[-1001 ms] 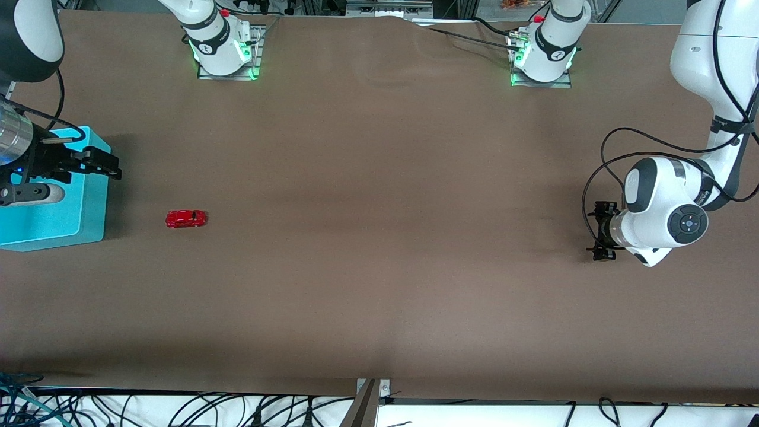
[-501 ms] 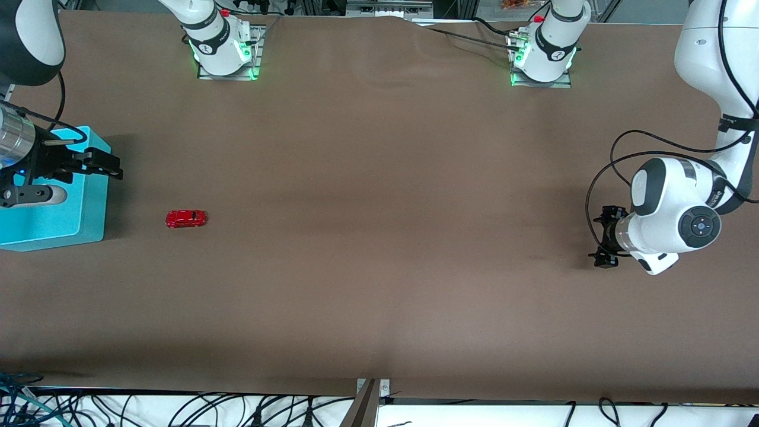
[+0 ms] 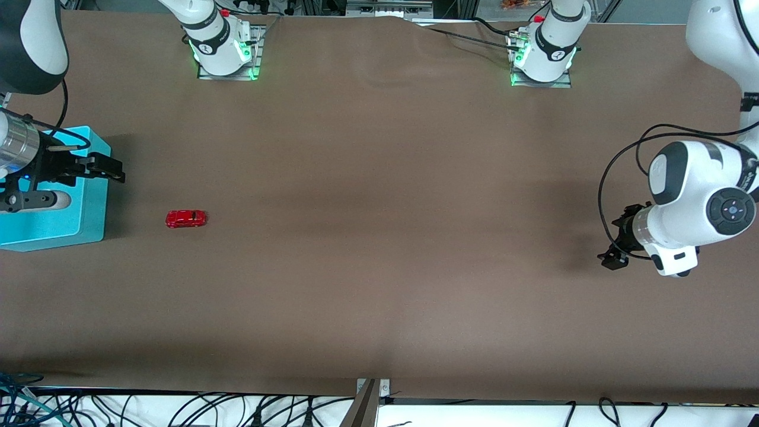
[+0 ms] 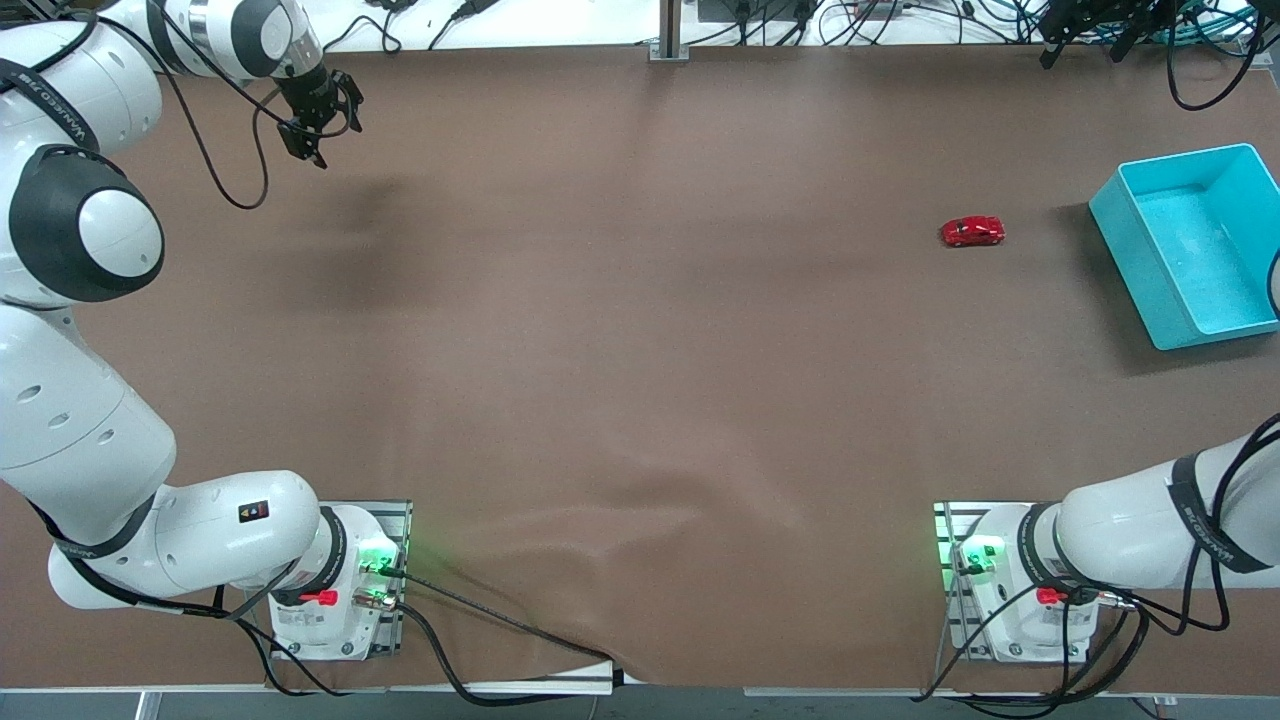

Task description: Wind red beetle toy and store in blue box

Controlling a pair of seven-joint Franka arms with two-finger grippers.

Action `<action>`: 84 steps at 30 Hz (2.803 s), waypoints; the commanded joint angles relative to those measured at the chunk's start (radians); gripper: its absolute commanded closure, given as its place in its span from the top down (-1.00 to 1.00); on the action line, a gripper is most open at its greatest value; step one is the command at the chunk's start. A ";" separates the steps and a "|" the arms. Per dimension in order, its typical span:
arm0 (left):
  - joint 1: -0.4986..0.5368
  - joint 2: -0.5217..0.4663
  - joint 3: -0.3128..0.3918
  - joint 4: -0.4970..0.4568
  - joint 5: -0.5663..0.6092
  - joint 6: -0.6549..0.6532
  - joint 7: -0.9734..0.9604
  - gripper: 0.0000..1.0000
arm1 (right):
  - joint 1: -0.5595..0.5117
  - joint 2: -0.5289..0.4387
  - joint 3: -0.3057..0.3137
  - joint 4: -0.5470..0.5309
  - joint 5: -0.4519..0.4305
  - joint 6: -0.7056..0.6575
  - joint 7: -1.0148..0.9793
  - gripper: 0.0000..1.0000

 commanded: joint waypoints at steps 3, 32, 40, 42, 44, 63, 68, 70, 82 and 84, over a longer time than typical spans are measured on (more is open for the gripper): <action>0.002 -0.011 0.001 0.133 -0.043 -0.145 0.214 1.00 | -0.020 -0.067 0.008 -0.129 0.027 0.082 0.056 1.00; -0.008 -0.028 -0.013 0.292 -0.055 -0.274 0.591 1.00 | -0.024 -0.079 0.006 -0.443 0.027 0.404 0.450 1.00; -0.020 -0.026 -0.013 0.291 -0.049 -0.274 0.595 1.00 | -0.023 -0.081 0.006 -0.571 0.025 0.561 0.613 1.00; -0.021 -0.023 -0.012 0.291 -0.048 -0.274 0.601 1.00 | -0.024 -0.081 0.006 -0.580 0.025 0.567 0.616 1.00; -0.021 -0.022 -0.012 0.291 -0.049 -0.272 0.629 1.00 | -0.024 -0.079 0.006 -0.592 0.025 0.570 0.622 1.00; -0.027 -0.006 -0.013 0.275 0.023 -0.274 0.709 1.00 | -0.026 -0.039 -0.028 -0.706 0.025 0.717 0.767 1.00; -0.046 0.006 -0.010 0.280 0.026 -0.274 0.710 1.00 | -0.024 -0.007 -0.028 -0.706 0.025 0.784 0.860 1.00; -0.044 0.011 -0.010 0.283 0.020 -0.274 0.713 1.00 | -0.021 0.013 -0.026 -0.704 0.021 0.821 0.915 1.00; -0.047 0.018 -0.010 0.283 0.020 -0.275 0.753 1.00 | 0.012 0.102 -0.023 -0.701 0.018 0.958 1.021 1.00; -0.052 0.018 -0.010 0.282 0.020 -0.275 0.768 1.00 | 0.020 0.125 -0.022 -0.695 0.013 0.988 1.041 1.00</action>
